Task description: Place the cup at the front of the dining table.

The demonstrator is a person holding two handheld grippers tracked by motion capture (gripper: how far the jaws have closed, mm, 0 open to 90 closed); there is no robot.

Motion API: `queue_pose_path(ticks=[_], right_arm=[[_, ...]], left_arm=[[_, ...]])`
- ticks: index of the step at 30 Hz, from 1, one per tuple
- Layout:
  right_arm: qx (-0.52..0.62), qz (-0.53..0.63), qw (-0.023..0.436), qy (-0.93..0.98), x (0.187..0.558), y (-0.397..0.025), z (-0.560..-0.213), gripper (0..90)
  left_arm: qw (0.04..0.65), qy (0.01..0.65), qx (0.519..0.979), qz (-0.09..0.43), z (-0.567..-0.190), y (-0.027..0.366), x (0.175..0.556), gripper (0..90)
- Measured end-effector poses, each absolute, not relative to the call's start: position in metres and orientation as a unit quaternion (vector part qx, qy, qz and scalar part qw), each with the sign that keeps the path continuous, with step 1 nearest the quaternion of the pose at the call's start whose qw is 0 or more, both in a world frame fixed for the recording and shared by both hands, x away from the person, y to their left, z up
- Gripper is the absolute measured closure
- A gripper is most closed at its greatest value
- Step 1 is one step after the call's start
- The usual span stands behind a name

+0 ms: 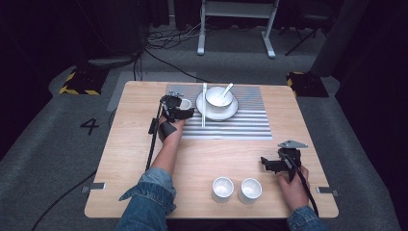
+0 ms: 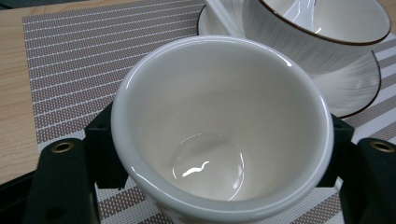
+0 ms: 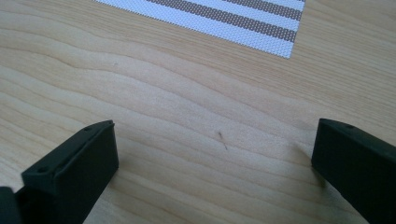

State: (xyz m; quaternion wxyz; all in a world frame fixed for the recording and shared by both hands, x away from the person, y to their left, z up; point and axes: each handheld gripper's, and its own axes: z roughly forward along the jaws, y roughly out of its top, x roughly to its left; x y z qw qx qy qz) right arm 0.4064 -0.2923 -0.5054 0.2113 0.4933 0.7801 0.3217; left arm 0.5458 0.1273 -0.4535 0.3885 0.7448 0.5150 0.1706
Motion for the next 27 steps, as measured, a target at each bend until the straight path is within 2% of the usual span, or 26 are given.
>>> queue_pose_path(ticks=[13, 27], right_arm=[[0.493, 0.322, 0.211, 0.780, 0.406, -0.292, -0.505, 0.5], [0.493, 0.322, 0.211, 0.780, 0.406, -0.292, -0.505, 0.5]], left_arm=[[0.358, 0.511, 0.763, 0.170, -0.472, 0.126, 0.551, 26.5], [0.331, 0.498, 0.782, 0.176, -0.474, 0.122, 0.549, 26.3]])
